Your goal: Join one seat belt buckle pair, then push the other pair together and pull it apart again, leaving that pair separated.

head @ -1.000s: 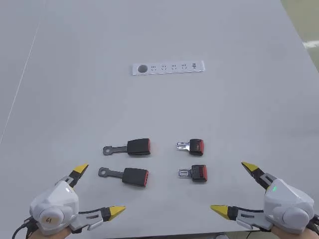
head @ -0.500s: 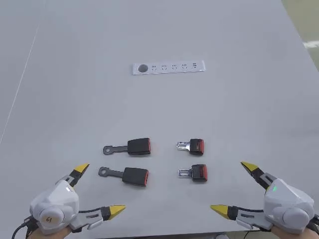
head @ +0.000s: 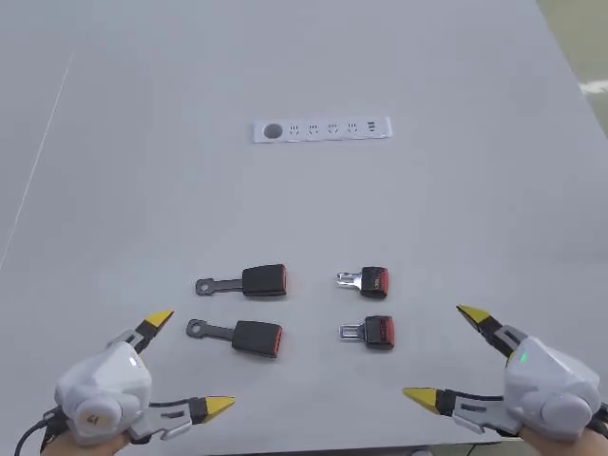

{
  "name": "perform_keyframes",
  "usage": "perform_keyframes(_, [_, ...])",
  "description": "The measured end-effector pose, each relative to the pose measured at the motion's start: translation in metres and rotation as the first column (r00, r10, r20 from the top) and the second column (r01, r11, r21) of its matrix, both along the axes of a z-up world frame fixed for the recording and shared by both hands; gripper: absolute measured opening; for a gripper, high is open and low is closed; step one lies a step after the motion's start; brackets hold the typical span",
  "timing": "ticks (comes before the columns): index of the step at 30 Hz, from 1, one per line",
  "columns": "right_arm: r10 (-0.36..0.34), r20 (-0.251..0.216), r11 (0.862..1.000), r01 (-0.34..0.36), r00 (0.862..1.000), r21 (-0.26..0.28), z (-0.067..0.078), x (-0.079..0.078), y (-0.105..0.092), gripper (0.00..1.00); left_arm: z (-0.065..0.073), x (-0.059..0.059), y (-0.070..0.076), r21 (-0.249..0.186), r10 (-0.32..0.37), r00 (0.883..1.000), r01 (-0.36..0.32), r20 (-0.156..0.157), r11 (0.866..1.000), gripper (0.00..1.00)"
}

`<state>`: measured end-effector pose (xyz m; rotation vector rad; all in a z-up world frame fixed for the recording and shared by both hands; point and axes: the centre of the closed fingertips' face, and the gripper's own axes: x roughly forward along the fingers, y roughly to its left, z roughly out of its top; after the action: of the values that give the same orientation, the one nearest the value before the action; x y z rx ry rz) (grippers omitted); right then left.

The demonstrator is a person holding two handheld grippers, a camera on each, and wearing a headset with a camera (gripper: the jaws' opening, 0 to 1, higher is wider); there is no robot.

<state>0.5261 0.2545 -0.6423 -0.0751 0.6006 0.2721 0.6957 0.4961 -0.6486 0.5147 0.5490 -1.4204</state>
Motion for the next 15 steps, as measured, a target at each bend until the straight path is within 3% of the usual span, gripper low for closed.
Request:
perform_keyframes(8, [0.041,-0.009,0.999,-0.041,0.999,-0.016,-0.001,0.003,-0.003,0.82,-0.002,0.001,-0.005,0.021,-0.048,0.999,0.048,0.003,0.999,0.92])
perform_keyframes(15, [0.103,-0.028,0.993,-0.105,0.994,-0.050,-0.002,0.009,-0.004,0.76,-0.006,-0.001,-0.014,0.051,-0.133,0.991,0.133,0.005,0.990,0.83])
